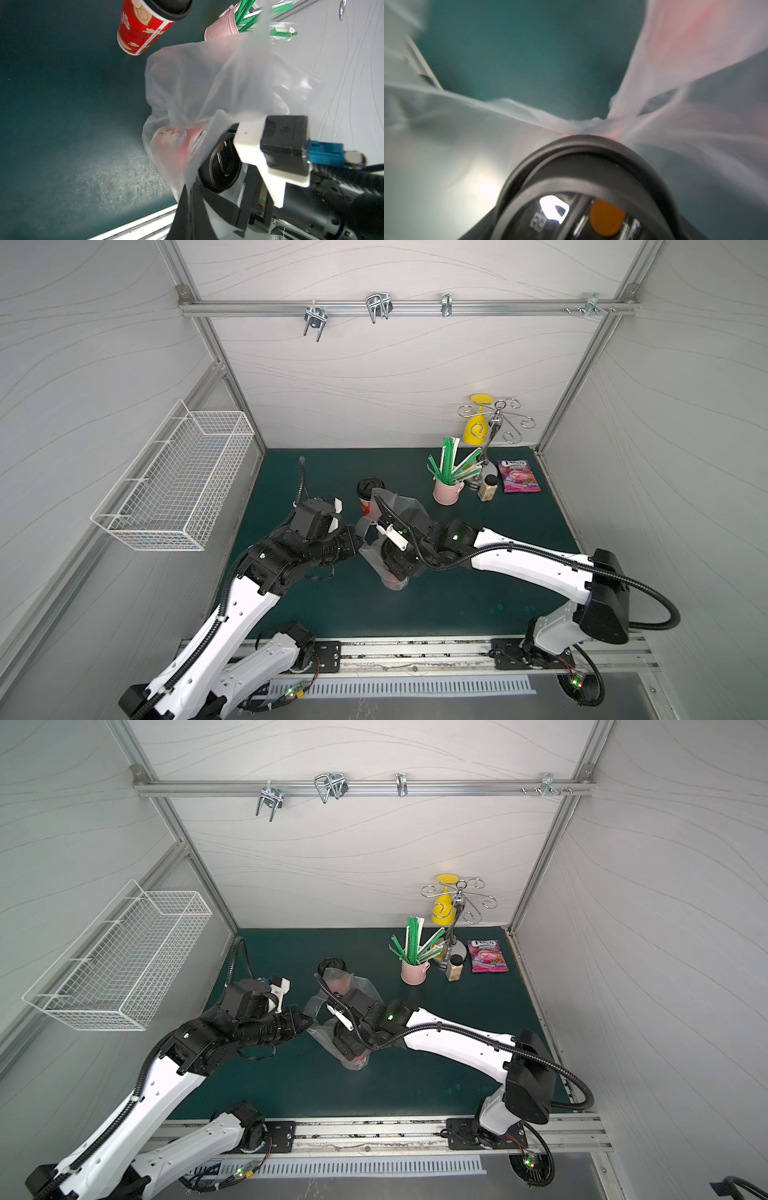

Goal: Pack milk tea into plastic carrier bags
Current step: Place the milk tea cup in the plastic carrier bag.

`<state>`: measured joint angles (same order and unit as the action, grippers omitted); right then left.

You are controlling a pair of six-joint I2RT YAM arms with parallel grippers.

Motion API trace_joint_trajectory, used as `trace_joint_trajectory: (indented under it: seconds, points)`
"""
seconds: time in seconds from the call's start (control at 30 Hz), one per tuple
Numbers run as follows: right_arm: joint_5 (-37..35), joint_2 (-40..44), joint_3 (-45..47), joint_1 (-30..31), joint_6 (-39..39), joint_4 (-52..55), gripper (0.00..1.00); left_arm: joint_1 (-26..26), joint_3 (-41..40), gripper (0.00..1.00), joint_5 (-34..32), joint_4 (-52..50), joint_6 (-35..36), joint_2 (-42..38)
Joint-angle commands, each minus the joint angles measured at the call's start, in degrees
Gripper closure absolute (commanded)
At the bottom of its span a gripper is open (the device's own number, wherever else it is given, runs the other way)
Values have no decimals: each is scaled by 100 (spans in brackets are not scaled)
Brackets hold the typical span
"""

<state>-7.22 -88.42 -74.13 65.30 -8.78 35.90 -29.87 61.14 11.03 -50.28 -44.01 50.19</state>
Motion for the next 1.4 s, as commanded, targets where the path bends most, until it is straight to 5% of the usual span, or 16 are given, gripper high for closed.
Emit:
trace_joint_trajectory:
  seconds: [0.0, 0.53, 1.03, 1.23, 1.37]
  points:
    - [-246, 185, -117, 25, 163, 332, 13, 35, 35, 100, 218, 475, -135, -53]
    - [41, 0, -131, 27, 111, 331, 1, 72, -50, 100, 217, 467, -75, 330]
    - [-143, 711, -1039, -5, 494, 1040, 1, 71, 25, 100, 255, 367, -38, 474]
    - [934, 843, -1209, -686, 213, 644, 1, 69, 90, 100, 316, 405, -75, 570]
    - [1031, 932, -961, -786, 131, 480, 1, 71, 322, 100, 439, 482, -98, 636]
